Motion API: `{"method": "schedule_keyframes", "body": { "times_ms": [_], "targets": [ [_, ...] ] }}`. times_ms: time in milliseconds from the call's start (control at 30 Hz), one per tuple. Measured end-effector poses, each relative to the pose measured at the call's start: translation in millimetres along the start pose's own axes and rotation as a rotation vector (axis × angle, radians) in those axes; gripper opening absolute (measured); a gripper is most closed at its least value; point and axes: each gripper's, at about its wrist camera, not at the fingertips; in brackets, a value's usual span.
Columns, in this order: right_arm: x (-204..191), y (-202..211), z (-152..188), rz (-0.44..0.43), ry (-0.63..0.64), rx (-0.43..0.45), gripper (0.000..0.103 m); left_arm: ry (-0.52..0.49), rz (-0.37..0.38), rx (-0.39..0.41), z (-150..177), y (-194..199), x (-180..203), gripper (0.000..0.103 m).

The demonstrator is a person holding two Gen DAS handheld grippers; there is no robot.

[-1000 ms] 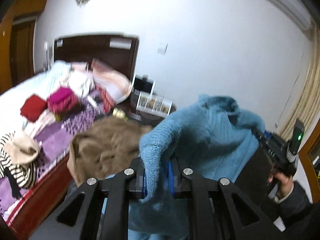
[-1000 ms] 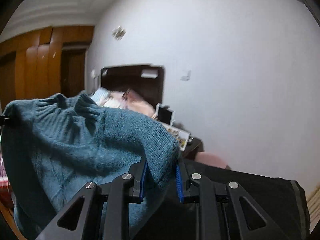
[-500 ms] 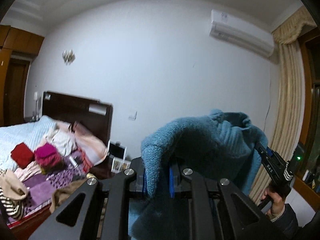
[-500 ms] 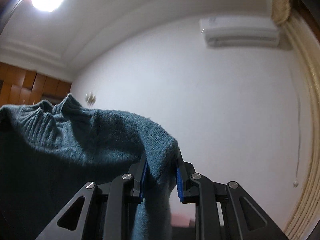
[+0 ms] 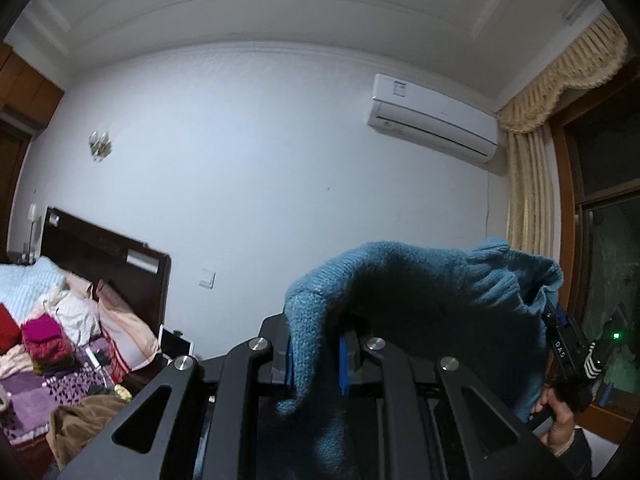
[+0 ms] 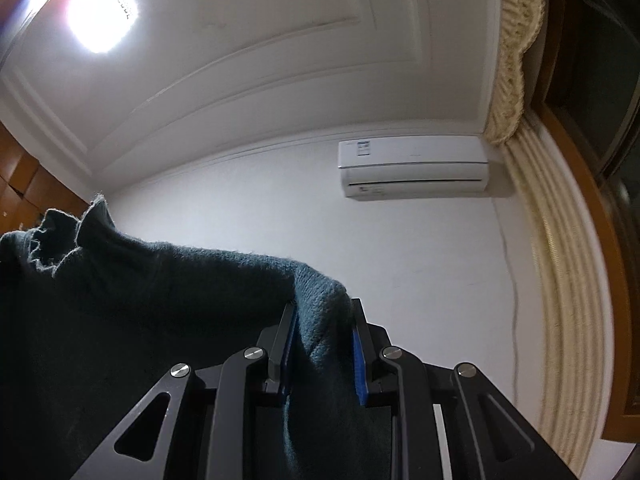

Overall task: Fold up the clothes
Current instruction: 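Lift the sweater high with both tools, holding it up to unfold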

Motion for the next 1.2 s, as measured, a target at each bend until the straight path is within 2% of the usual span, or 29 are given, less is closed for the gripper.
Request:
{"method": "schedule_keyframes", "body": {
  "times_ms": [267,333,400,500,567,600,633,700,867,967,1067,1200],
  "targets": [
    [6.7,52.7,-15.4,0.095,0.038,0.008,0.024,-0.003,0.023,0.048,1.5,13.2,11.7,0.018],
    [13.5,62.2,-20.9,0.143,0.038,0.037,0.024,0.001,0.029,0.032,3.5,10.5,12.9,0.018],
    [22.1,64.8,-26.2,0.126,0.011,0.012,0.024,-0.010,0.034,0.002,10.5,6.2,17.2,0.018],
    [26.7,58.3,-16.7,0.018,-0.025,-0.054,0.024,-0.066,0.033,-0.038,23.6,-0.6,29.5,0.018],
    [24.3,52.5,2.1,-0.112,-0.079,-0.121,0.026,-0.109,0.036,-0.064,30.8,-4.2,39.0,0.018],
    [22.0,50.2,14.7,-0.172,-0.119,-0.154,0.033,-0.130,0.029,-0.067,32.0,-5.3,41.8,0.017],
    [18.0,48.0,30.0,-0.228,-0.160,-0.188,0.059,-0.150,0.021,-0.070,33.1,-6.4,44.5,0.017],
    [8.8,43.5,61.9,-0.332,-0.236,-0.260,0.091,-0.178,0.008,-0.068,32.3,-7.1,46.5,0.017],
    [-16.9,23.2,142.6,-0.549,-0.417,-0.486,0.091,-0.188,0.014,-0.046,14.7,-1.0,35.8,0.017],
    [-31.2,4.5,189.9,-0.643,-0.510,-0.616,0.091,-0.196,0.025,-0.032,1.5,4.7,29.0,0.018],
    [-40.9,-17.6,220.2,-0.710,-0.556,-0.688,0.091,-0.212,0.059,-0.005,-18.1,17.8,24.1,0.018],
    [-56.6,-39.3,246.1,-0.837,-0.642,-0.718,0.091,-0.233,0.103,0.033,-40.9,35.9,26.0,0.018]
  ]
}}
Point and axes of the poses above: each gripper's, at about its wrist camera, not at the fingertips, and y roughly against the way its jaws point, x to its right, z to its underside, and after that the axes turned 15 degrees about -z, right-handed
